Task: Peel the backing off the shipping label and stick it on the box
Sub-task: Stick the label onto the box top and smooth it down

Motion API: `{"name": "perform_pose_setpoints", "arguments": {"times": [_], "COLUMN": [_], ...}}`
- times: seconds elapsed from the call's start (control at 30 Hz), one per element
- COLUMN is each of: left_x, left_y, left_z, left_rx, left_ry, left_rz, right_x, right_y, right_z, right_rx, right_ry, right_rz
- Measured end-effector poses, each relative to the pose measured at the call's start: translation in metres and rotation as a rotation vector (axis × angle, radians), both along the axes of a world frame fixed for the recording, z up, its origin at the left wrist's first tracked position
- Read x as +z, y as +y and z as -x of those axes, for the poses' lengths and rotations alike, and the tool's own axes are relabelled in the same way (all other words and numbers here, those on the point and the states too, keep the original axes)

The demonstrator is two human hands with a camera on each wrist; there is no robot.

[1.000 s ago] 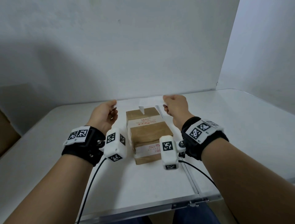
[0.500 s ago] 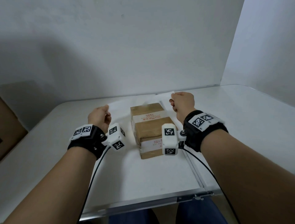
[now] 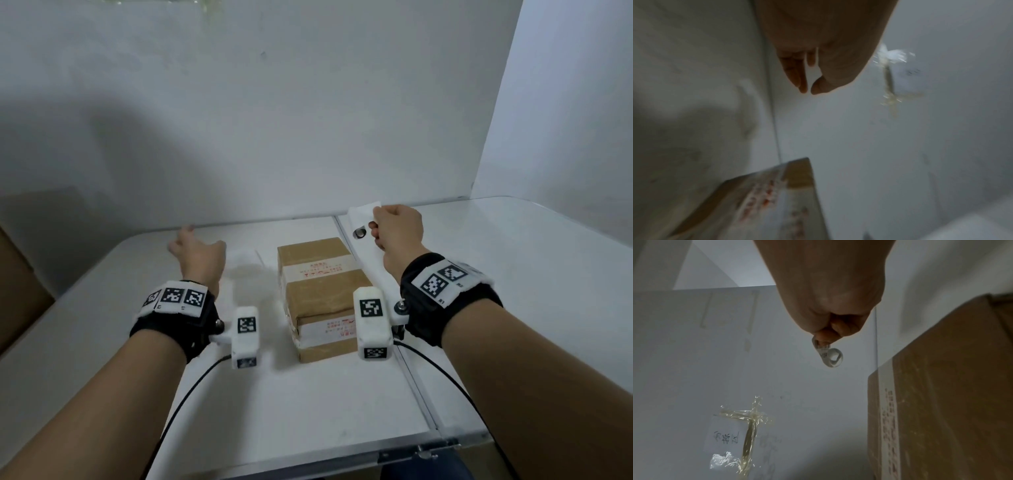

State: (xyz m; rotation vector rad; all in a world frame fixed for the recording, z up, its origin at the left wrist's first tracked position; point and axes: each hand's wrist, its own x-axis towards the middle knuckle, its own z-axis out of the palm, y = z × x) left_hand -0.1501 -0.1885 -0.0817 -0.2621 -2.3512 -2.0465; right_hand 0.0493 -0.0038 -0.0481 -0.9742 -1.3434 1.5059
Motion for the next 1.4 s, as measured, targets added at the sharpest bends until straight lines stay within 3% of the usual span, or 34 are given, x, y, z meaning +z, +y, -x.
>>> {"name": "perform_pose_setpoints", "arguments": {"times": [0.1, 0.2, 0.27, 0.43, 0.73, 0.87, 0.97, 1.1, 1.2, 1.4], "left_x": [0.037, 0.068, 0.075, 0.069, 0.067, 0.067, 0.066, 0.065, 0.062, 0.059], "left_y": [0.015, 0.035, 0.048, 0.064, 0.058, 0.051, 0.042, 0.028, 0.021, 0.020], "left_z": [-0.035, -0.078, -0.100, -0.118, -0.117, -0.108, -0.094, -0.083, -0.079, -0.078], "left_rx": [-0.284, -0.608, -0.729, -0.716, -0.598, -0.587, -0.591, -0.772, -0.834, -0.777], "left_ry": [0.387, 0.594, 0.706, 0.859, 0.906, 0.663, 0.288, -0.126, -0.225, -0.247], "left_rz": [0.142, 0.295, 0.370, 0.385, 0.390, 0.213, 0.009, -0.106, -0.100, -0.039], "right_x": [0.007, 0.014, 0.019, 0.029, 0.037, 0.041, 0.041, 0.039, 0.037, 0.021], "right_y": [-0.002, -0.007, -0.010, -0.014, -0.023, -0.027, -0.027, -0.026, -0.027, -0.023], "right_z": [0.001, 0.004, 0.006, 0.006, -0.006, -0.009, -0.011, -0.010, -0.011, -0.009], "right_rx": [0.041, 0.083, 0.103, 0.096, 0.227, 0.336, 0.385, 0.539, 0.585, 0.504], "right_ry": [0.011, 0.015, 0.016, -0.012, 0.000, 0.056, -0.031, -0.082, -0.087, -0.148], "right_rz": [-0.023, -0.046, -0.068, -0.148, -0.122, -0.065, -0.156, -0.240, -0.271, -0.329]}}
